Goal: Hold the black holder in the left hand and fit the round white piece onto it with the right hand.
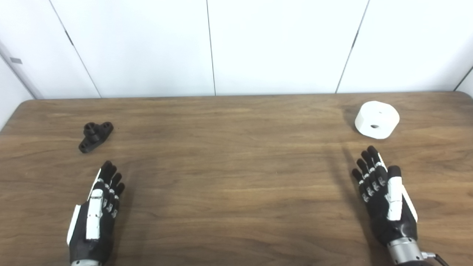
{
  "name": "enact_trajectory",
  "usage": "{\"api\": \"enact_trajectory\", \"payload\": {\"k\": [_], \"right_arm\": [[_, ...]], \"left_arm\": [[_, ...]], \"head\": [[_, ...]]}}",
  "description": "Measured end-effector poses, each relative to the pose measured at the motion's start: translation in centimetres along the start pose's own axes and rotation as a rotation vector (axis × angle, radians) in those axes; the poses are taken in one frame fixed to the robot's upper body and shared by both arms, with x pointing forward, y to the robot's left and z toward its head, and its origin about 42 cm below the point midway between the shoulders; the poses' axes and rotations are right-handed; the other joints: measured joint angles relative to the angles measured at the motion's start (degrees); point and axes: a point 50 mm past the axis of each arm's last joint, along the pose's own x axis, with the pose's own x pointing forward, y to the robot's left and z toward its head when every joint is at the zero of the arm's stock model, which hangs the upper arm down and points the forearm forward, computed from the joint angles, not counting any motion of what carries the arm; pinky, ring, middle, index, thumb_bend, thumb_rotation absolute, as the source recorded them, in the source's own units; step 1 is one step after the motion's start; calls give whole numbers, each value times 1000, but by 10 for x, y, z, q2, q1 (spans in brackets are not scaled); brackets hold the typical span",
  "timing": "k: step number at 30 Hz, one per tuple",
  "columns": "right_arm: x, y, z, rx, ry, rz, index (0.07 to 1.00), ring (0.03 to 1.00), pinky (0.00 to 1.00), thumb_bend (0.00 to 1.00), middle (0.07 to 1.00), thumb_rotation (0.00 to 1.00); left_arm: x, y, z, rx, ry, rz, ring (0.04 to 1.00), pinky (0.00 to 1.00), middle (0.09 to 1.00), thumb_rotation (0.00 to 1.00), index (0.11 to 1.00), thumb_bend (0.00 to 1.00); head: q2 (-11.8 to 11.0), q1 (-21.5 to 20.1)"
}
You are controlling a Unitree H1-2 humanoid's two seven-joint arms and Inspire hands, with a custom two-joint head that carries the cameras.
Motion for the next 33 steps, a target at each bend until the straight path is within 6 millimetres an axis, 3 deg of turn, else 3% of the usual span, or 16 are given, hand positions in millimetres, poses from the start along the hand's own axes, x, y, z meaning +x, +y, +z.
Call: {"api": "enact_trajectory", "payload": {"k": [10,17,20,23,33], "right_arm": [[-3,-12,-5,-10,-27,6,1000,1000,1000,567,1000,1000],[-3,-17,-5,-3,-32,21,1000,1000,1000,615,1000,1000],[-3,-17,-6,-8,-32,26,1000,1000,1000,656,1000,991],[-3,-17,-6,-14,-34,29,1000,1000,1000,690,1000,962],[-3,-20,-7,-40,-36,22,995,1000,1000,645,992,959]], "left_arm": [[-3,-8,-6,43,-22,2,975,1000,965,805,948,306],[-3,-12,-11,58,-35,1,988,1000,973,781,950,370],[-4,-14,-12,66,-37,0,994,1000,977,782,945,347],[-4,-15,-13,71,-36,-2,993,1000,977,776,947,331],[-4,-17,-14,86,-56,-12,990,1000,975,761,953,324]], "head": [[-48,86],[-76,116],[-91,134],[-99,139],[-114,141]]}}
